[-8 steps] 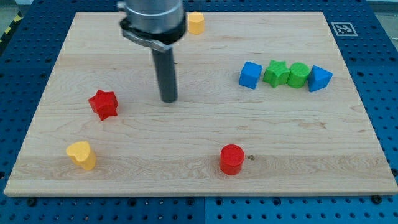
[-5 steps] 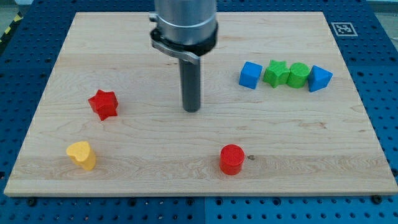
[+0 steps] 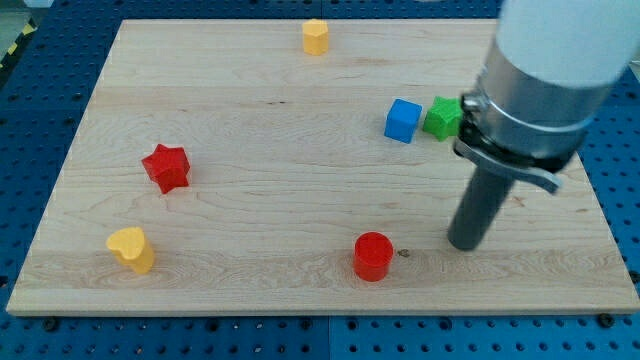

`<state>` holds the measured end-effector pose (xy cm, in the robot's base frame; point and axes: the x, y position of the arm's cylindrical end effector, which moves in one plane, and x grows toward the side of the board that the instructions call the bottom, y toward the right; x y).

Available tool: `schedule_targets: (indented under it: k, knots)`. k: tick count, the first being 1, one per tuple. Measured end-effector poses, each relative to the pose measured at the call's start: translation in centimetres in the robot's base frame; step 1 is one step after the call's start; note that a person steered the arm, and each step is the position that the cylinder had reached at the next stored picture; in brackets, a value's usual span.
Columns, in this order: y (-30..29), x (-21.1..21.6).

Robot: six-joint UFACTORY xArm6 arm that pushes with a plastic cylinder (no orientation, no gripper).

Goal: Move your arm to the bottom center of the board

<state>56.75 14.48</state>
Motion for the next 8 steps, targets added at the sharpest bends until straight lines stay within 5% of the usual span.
schedule_targets:
  k: [2, 8]
  knots:
    - [-0.3, 4.3]
    - [-5.8, 4.9]
